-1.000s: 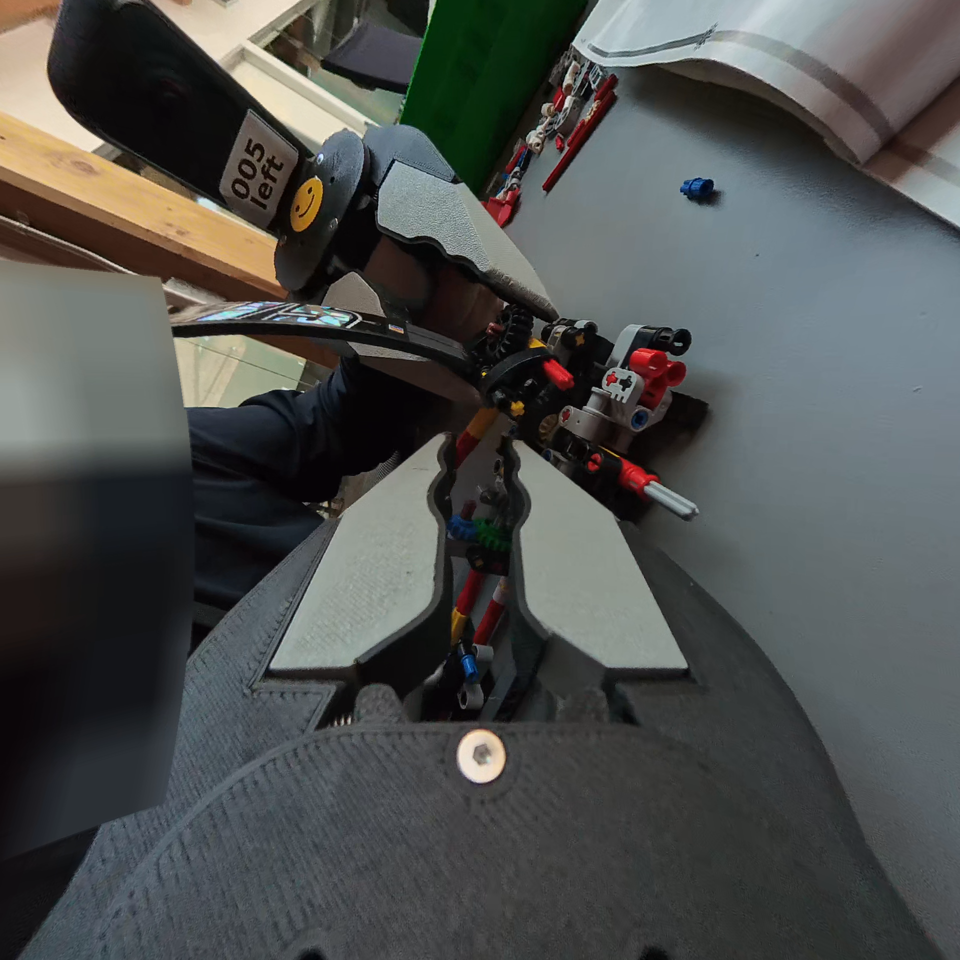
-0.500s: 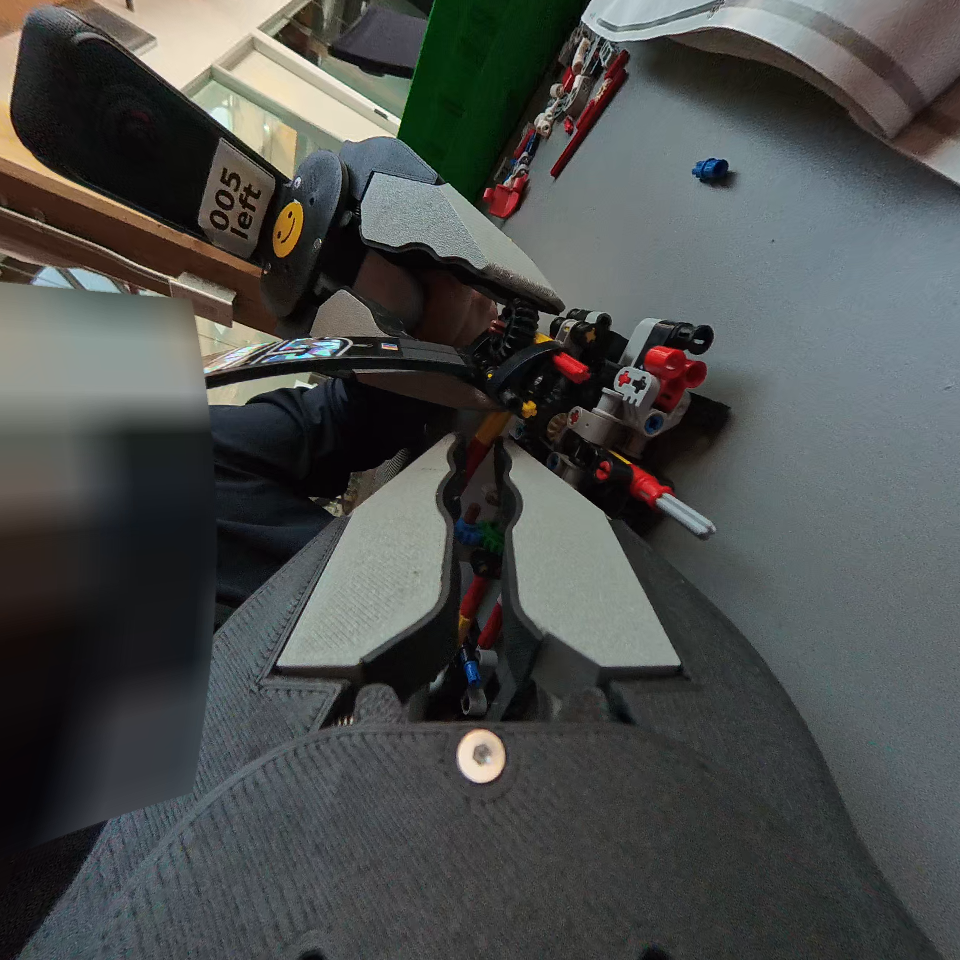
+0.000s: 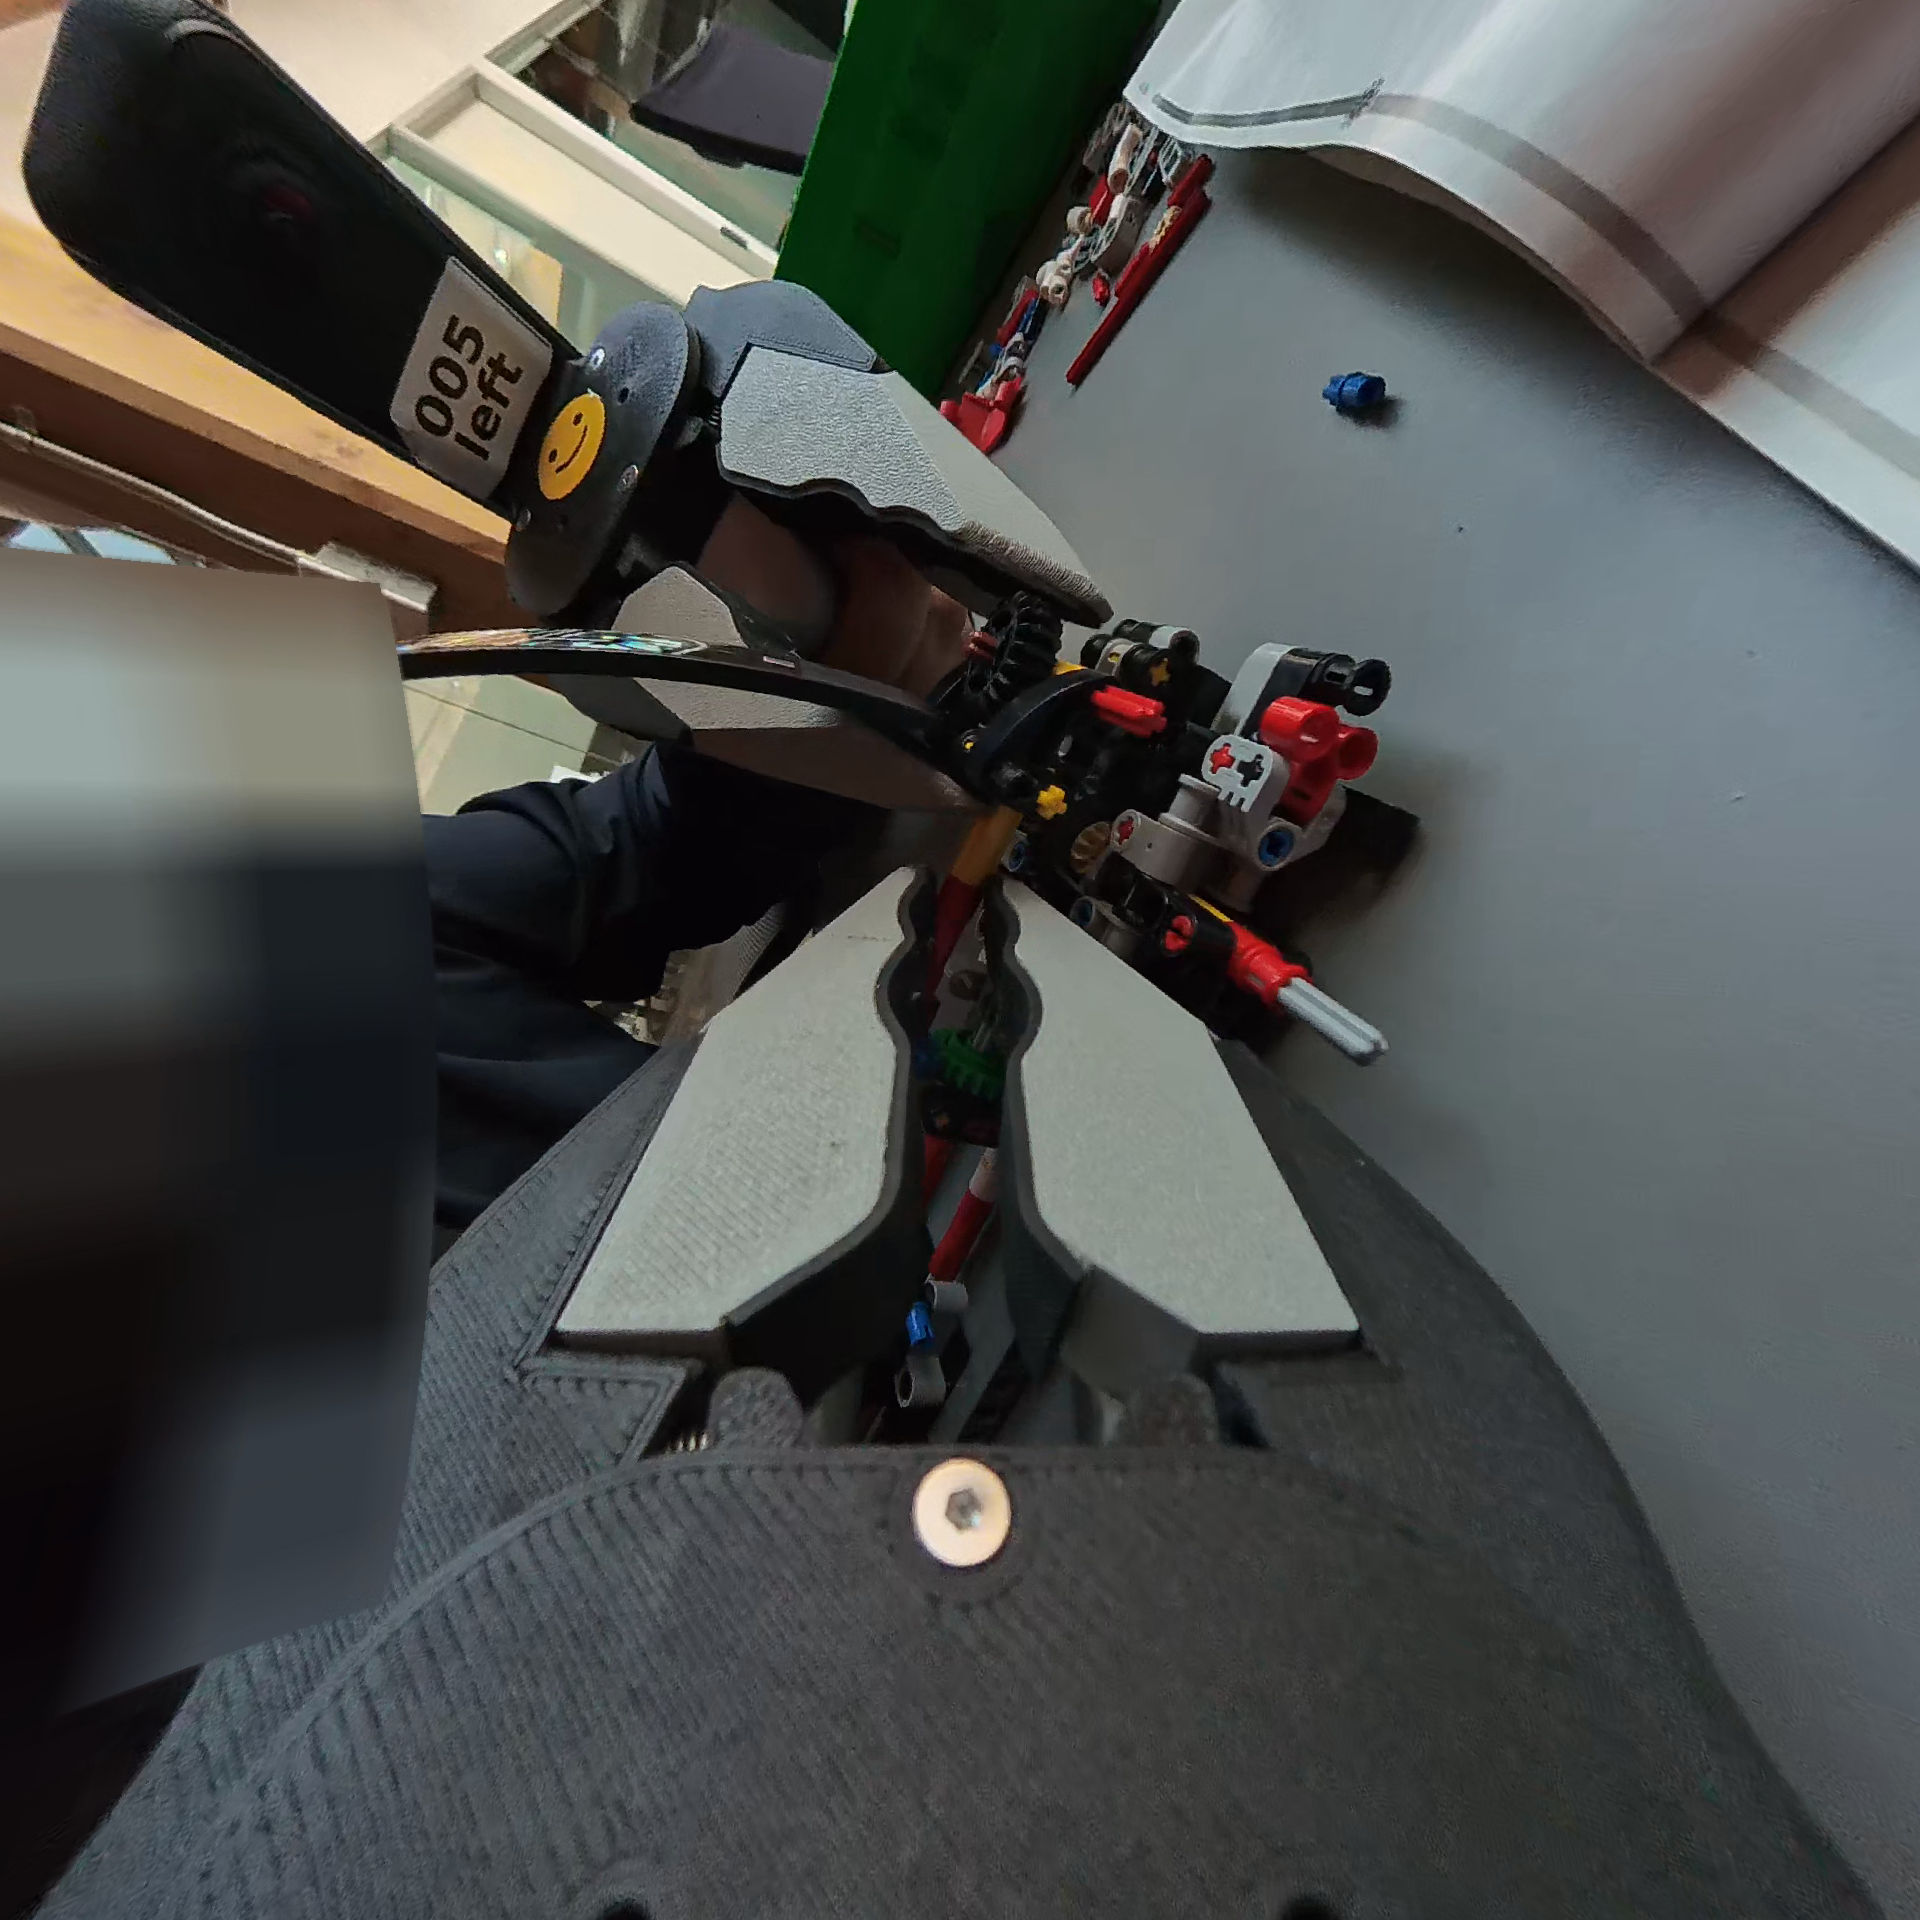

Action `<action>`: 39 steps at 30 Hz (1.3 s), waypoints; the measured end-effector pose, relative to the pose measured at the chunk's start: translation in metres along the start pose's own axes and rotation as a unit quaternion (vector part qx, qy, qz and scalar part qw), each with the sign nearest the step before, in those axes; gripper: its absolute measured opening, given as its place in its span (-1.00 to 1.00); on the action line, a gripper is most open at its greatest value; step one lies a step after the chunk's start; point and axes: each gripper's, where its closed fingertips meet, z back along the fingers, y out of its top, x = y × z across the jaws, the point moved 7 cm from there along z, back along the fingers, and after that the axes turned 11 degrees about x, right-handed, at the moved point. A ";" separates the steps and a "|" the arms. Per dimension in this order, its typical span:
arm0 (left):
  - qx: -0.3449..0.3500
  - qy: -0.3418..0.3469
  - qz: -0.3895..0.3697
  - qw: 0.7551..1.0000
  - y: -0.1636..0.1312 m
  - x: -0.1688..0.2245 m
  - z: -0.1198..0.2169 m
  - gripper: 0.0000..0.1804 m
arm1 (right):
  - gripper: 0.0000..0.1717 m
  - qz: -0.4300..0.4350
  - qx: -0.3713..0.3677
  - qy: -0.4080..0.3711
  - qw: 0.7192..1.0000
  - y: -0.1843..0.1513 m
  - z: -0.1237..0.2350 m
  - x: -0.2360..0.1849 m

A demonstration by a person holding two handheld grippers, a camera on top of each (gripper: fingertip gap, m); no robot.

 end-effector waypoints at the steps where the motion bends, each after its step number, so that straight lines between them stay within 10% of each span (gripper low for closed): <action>1: 0.000 0.001 -0.001 1.000 0.000 -0.001 0.000 -0.69 | -0.93 0.003 0.001 -0.002 1.000 0.000 -0.001 0.000; 39: 0.014 0.014 0.009 1.000 -0.001 0.001 0.004 -0.51 | -0.93 0.044 -0.003 -0.021 0.999 0.000 -0.003 -0.001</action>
